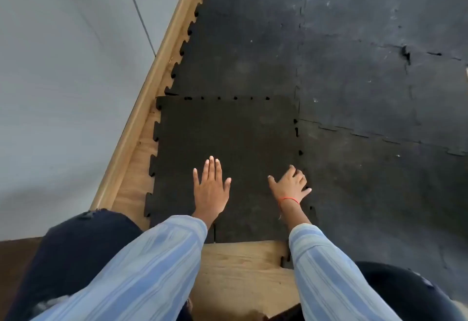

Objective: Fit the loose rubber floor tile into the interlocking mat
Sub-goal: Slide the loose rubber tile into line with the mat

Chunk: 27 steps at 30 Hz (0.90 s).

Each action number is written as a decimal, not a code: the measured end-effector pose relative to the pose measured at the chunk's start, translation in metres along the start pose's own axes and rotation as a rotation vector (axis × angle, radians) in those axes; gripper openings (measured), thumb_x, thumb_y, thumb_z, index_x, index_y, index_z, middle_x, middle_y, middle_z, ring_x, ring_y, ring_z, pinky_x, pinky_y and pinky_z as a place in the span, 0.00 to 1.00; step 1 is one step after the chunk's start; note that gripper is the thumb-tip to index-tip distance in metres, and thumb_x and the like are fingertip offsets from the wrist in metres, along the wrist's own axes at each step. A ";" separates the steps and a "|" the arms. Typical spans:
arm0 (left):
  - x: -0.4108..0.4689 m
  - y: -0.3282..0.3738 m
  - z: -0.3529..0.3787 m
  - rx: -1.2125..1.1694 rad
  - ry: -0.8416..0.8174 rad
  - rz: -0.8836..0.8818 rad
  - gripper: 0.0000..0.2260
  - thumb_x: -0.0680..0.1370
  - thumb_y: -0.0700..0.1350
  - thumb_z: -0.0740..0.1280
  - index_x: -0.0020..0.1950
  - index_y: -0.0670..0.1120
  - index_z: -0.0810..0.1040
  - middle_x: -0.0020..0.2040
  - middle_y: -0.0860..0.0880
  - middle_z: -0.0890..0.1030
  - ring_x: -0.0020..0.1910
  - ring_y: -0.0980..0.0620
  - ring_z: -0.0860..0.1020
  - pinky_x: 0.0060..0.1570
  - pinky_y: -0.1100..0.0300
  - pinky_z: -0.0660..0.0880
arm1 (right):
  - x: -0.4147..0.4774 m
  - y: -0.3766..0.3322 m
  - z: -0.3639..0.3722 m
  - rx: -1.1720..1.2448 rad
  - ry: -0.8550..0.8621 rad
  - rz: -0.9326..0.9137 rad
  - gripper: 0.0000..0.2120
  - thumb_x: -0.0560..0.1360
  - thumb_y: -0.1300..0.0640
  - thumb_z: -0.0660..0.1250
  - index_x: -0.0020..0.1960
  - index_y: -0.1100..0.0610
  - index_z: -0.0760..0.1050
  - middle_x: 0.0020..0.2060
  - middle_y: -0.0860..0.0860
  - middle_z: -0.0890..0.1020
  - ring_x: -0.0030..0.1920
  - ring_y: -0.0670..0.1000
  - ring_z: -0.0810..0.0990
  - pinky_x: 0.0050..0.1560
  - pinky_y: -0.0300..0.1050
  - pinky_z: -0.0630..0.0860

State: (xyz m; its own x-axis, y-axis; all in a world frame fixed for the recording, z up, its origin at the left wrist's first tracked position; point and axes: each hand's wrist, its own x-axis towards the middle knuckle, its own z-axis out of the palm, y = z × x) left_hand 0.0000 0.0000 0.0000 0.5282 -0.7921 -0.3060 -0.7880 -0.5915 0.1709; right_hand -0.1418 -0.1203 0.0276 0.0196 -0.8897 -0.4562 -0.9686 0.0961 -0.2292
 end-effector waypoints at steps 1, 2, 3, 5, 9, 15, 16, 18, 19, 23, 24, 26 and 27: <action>0.003 -0.003 0.010 -0.001 -0.009 -0.034 0.29 0.83 0.58 0.45 0.79 0.44 0.46 0.80 0.46 0.48 0.79 0.47 0.48 0.75 0.44 0.45 | 0.007 0.004 0.006 -0.005 0.007 0.028 0.39 0.74 0.43 0.65 0.76 0.58 0.52 0.76 0.60 0.57 0.76 0.59 0.52 0.73 0.67 0.50; 0.006 -0.007 0.018 -0.023 -0.020 -0.074 0.29 0.83 0.58 0.46 0.79 0.44 0.46 0.80 0.46 0.48 0.79 0.47 0.47 0.75 0.44 0.46 | 0.012 0.005 0.009 -0.011 0.013 0.053 0.42 0.73 0.41 0.66 0.76 0.58 0.50 0.76 0.61 0.55 0.77 0.59 0.50 0.73 0.66 0.49; 0.010 -0.012 0.029 -0.027 -0.026 -0.100 0.29 0.83 0.58 0.46 0.79 0.44 0.46 0.80 0.45 0.48 0.79 0.47 0.47 0.75 0.43 0.46 | 0.020 0.009 0.014 0.003 0.012 0.081 0.46 0.72 0.39 0.66 0.77 0.59 0.47 0.77 0.61 0.53 0.77 0.60 0.49 0.73 0.66 0.48; 0.012 -0.024 0.046 -0.023 -0.053 -0.115 0.30 0.82 0.59 0.48 0.79 0.45 0.46 0.80 0.45 0.46 0.79 0.45 0.46 0.75 0.41 0.48 | 0.030 0.017 0.023 0.039 0.011 0.115 0.53 0.69 0.35 0.68 0.77 0.60 0.42 0.77 0.61 0.50 0.77 0.60 0.46 0.73 0.66 0.47; 0.011 -0.039 0.054 0.016 -0.077 -0.080 0.32 0.81 0.61 0.50 0.79 0.48 0.44 0.80 0.45 0.44 0.79 0.43 0.45 0.74 0.40 0.49 | 0.036 0.025 0.033 0.004 0.020 0.116 0.60 0.64 0.34 0.71 0.77 0.61 0.39 0.77 0.60 0.46 0.77 0.60 0.43 0.72 0.68 0.47; 0.025 -0.065 0.033 -0.196 -0.145 -0.424 0.48 0.71 0.73 0.58 0.78 0.51 0.37 0.76 0.34 0.35 0.76 0.35 0.37 0.73 0.40 0.43 | 0.045 0.031 0.025 0.015 -0.003 0.142 0.67 0.57 0.32 0.75 0.76 0.64 0.40 0.76 0.63 0.52 0.77 0.61 0.49 0.74 0.64 0.51; 0.028 -0.068 0.030 -0.230 -0.154 -0.460 0.51 0.69 0.74 0.60 0.78 0.52 0.36 0.76 0.33 0.34 0.76 0.34 0.36 0.73 0.40 0.42 | 0.045 0.032 0.025 0.012 0.004 0.138 0.67 0.57 0.31 0.74 0.76 0.64 0.40 0.76 0.63 0.52 0.76 0.62 0.51 0.74 0.64 0.52; 0.032 -0.071 0.027 -0.270 -0.159 -0.482 0.54 0.65 0.75 0.63 0.78 0.54 0.35 0.75 0.31 0.32 0.75 0.34 0.34 0.73 0.39 0.40 | 0.043 0.034 0.025 0.008 0.009 0.125 0.67 0.57 0.30 0.74 0.76 0.64 0.40 0.76 0.62 0.53 0.76 0.62 0.51 0.74 0.64 0.52; 0.032 -0.072 0.026 -0.282 -0.158 -0.491 0.56 0.64 0.76 0.63 0.78 0.54 0.35 0.74 0.31 0.32 0.75 0.34 0.33 0.73 0.39 0.40 | 0.043 0.034 0.025 0.011 0.008 0.121 0.66 0.58 0.30 0.74 0.76 0.64 0.40 0.76 0.62 0.52 0.76 0.62 0.51 0.74 0.64 0.52; 0.035 -0.078 0.024 -0.299 -0.163 -0.546 0.59 0.60 0.77 0.65 0.77 0.56 0.33 0.74 0.31 0.31 0.74 0.33 0.31 0.73 0.39 0.38 | 0.040 0.036 0.026 0.015 0.021 0.110 0.66 0.58 0.31 0.74 0.76 0.66 0.41 0.76 0.63 0.53 0.76 0.62 0.51 0.74 0.64 0.53; 0.036 -0.081 0.024 -0.317 -0.156 -0.565 0.59 0.60 0.77 0.65 0.77 0.56 0.33 0.74 0.31 0.31 0.74 0.33 0.32 0.73 0.39 0.38 | 0.040 0.036 0.026 0.017 0.026 0.110 0.66 0.58 0.31 0.74 0.76 0.66 0.41 0.76 0.63 0.53 0.76 0.62 0.51 0.74 0.63 0.53; 0.040 -0.084 0.021 -0.371 -0.137 -0.607 0.58 0.61 0.76 0.65 0.77 0.56 0.34 0.74 0.31 0.32 0.74 0.32 0.34 0.73 0.38 0.40 | 0.042 0.035 0.027 0.016 0.034 0.105 0.67 0.57 0.31 0.74 0.76 0.67 0.41 0.75 0.64 0.54 0.76 0.63 0.52 0.75 0.61 0.52; 0.042 -0.085 0.020 -0.391 -0.130 -0.623 0.57 0.62 0.75 0.66 0.77 0.56 0.35 0.74 0.31 0.32 0.75 0.31 0.35 0.73 0.38 0.42 | 0.043 0.035 0.027 0.017 0.037 0.100 0.67 0.57 0.31 0.74 0.75 0.67 0.42 0.75 0.65 0.54 0.76 0.63 0.52 0.75 0.60 0.52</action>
State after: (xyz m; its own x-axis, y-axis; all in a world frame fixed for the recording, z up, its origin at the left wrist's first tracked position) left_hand 0.0833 0.0197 -0.0458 0.7797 -0.2824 -0.5588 -0.1720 -0.9548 0.2425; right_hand -0.1683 -0.1431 -0.0227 -0.0866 -0.8908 -0.4460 -0.9609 0.1930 -0.1988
